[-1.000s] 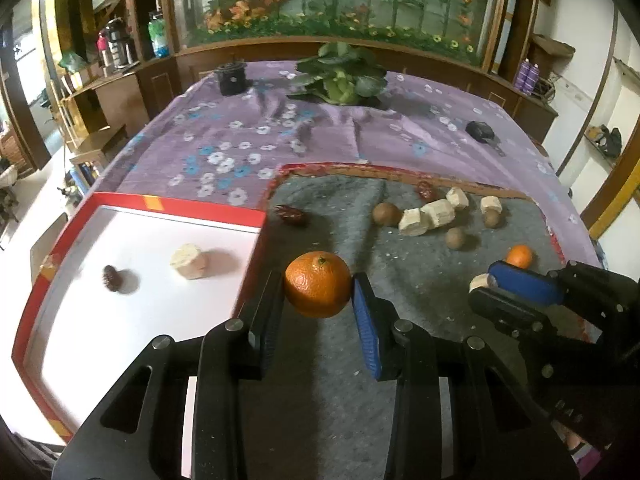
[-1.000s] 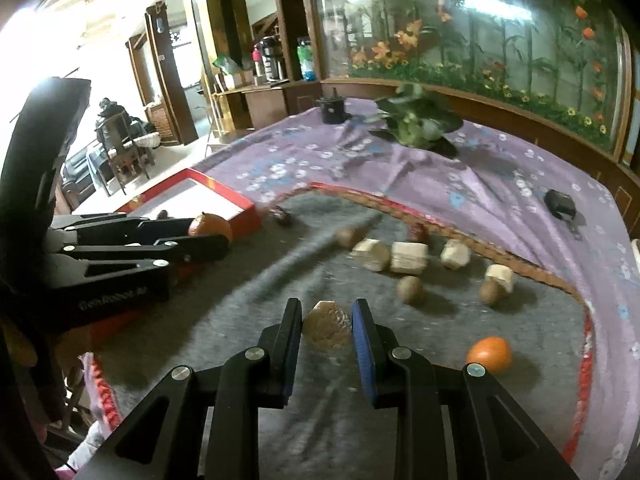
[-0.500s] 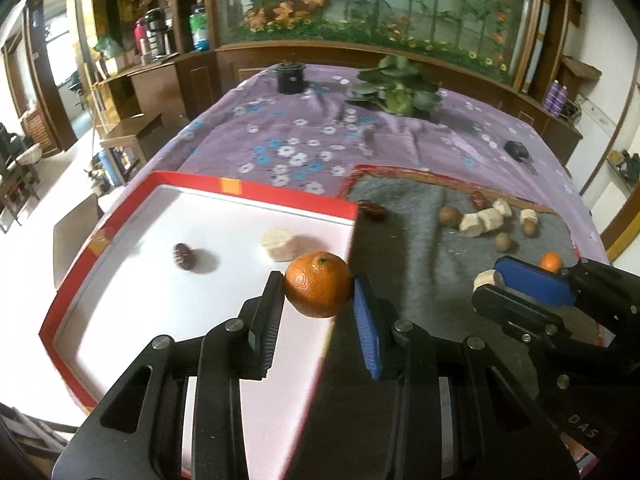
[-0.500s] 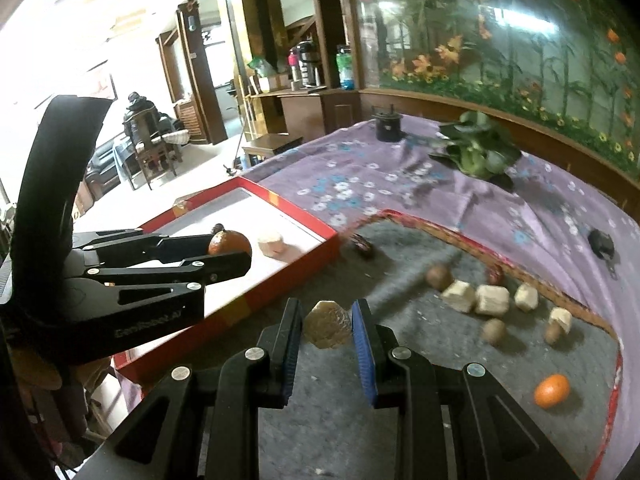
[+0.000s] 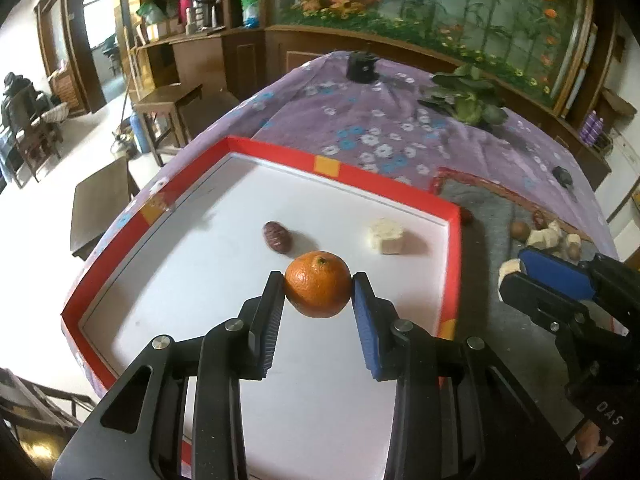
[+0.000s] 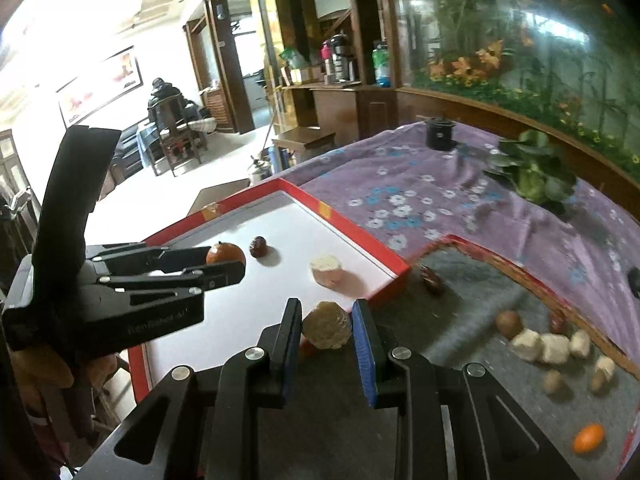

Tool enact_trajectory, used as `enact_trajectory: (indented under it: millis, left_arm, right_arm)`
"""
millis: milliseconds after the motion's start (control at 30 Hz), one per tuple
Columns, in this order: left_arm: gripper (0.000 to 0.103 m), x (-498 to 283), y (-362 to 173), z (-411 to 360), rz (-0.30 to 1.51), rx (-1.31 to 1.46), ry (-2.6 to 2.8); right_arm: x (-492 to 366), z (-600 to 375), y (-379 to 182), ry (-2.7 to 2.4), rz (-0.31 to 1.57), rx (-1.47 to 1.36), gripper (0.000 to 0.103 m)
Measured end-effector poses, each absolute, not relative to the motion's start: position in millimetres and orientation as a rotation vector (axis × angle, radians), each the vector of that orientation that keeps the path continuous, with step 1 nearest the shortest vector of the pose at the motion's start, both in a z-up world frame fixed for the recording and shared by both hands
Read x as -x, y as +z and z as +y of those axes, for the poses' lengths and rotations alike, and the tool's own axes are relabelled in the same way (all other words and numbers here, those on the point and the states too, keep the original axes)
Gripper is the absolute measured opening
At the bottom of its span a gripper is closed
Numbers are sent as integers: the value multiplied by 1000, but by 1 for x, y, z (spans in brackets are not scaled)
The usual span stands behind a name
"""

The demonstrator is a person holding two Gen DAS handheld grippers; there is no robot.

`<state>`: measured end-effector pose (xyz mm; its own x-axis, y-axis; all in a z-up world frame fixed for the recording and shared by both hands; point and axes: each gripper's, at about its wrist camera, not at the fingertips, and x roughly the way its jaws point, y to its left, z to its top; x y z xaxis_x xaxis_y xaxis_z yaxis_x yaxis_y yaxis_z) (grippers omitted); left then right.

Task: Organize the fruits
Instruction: 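Place the orange in the tray with the left tool while the right tool places its cake there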

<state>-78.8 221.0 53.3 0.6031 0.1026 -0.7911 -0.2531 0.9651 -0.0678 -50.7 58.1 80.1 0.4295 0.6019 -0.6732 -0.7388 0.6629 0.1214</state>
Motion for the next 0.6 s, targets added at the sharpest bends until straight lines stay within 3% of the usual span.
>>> enact_trajectory:
  millis: [600]
  left_arm:
    - [34,64,35,237,969,203,211]
  right_arm:
    - [11,129,28,876,893,304,25]
